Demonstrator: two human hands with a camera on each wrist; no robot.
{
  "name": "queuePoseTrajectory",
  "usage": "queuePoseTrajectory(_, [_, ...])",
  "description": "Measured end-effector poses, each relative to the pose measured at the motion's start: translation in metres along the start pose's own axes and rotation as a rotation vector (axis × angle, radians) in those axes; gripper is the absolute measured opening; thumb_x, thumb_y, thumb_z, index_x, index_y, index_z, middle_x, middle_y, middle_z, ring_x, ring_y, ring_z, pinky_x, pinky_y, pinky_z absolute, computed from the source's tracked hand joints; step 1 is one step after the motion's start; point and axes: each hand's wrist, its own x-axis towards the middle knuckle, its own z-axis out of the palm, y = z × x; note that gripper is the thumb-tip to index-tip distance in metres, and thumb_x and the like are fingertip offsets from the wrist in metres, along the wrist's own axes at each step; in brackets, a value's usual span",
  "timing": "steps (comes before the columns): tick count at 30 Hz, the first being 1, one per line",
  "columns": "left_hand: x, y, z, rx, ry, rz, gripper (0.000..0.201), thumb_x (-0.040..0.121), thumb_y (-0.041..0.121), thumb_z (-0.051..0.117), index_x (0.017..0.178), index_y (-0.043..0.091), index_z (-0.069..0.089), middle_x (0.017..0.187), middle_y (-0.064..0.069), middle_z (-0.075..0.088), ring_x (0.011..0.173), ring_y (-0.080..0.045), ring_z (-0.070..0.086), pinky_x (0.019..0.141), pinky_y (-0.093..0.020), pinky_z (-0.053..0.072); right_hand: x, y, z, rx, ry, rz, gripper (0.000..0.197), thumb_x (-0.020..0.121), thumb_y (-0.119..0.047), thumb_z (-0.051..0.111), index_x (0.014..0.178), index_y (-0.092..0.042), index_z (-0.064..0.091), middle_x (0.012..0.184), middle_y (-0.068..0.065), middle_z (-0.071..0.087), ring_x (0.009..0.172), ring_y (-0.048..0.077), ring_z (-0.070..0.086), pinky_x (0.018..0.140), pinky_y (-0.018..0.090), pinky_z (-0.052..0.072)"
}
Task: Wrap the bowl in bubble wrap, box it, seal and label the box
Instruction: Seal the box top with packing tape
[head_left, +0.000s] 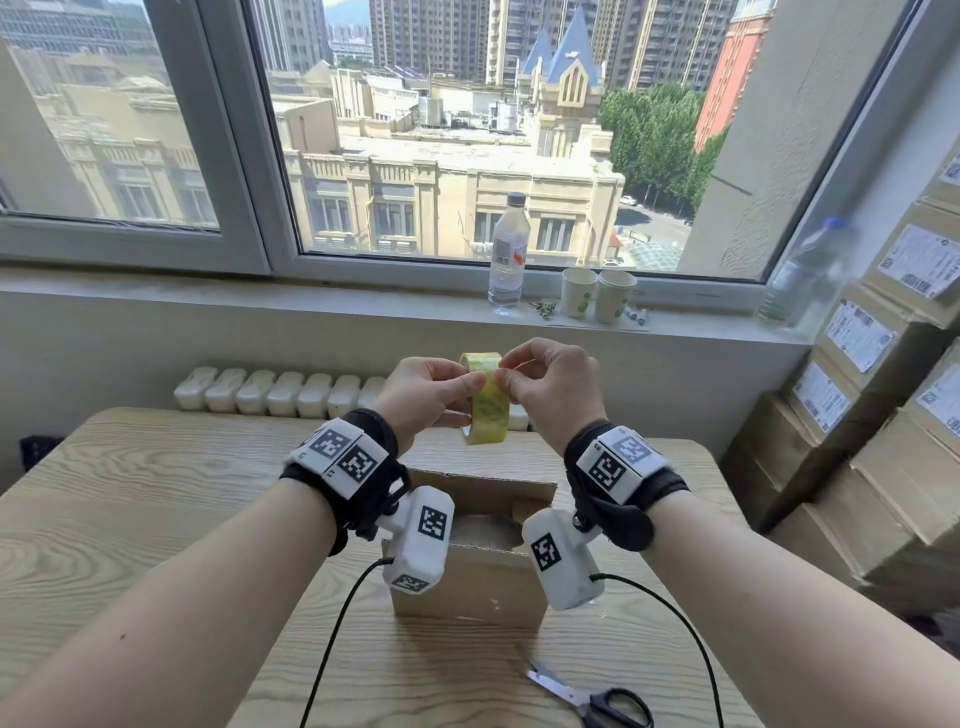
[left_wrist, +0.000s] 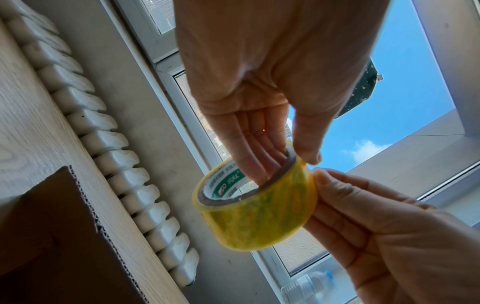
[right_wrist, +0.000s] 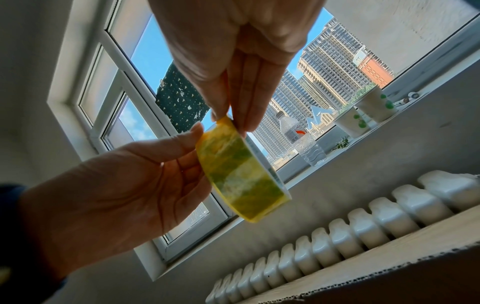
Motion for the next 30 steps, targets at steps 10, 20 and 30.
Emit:
queuePoseTrajectory(10, [-0.003,0.006,0.003,0.136,-0.079,0.04,0.03,0.079,0.007,0.073,0.106,0.011,0.06,0.101,-0.011,0.07,0.086,-0.019,0.067,0.083,-0.034,0.055,0.005,0.002,0.001,0.089,0.041,0.031,0.008,0.08,-0.017,0.074,0.082,-0.025,0.07,0.074,-0.004,0.071,0.073,0.015,0.069,0.078,0.039,0.058])
queuePoseTrajectory(20, [-0.005,0.012,0.012,0.22,0.062,0.113,0.03,0.069,0.001,0.081,0.092,0.008,0.064,0.085,-0.01,0.068,0.073,-0.018,0.066,0.067,-0.026,0.058,0.006,0.0,-0.003,0.112,0.056,0.045,0.017,0.079,-0.012,0.074,0.071,-0.026,0.069,0.072,-0.006,0.071,0.072,0.015,0.069,0.079,0.039,0.058])
queuePoseTrajectory(30, [-0.004,0.018,0.01,0.506,0.177,0.175,0.031,0.064,0.016,0.084,0.089,0.017,0.067,0.078,0.002,0.068,0.076,-0.015,0.065,0.074,-0.034,0.058,0.005,-0.001,-0.007,-0.038,-0.02,-0.017,0.019,0.085,-0.014,0.068,0.102,-0.02,0.071,0.084,-0.002,0.073,0.08,0.013,0.068,0.085,0.035,0.055])
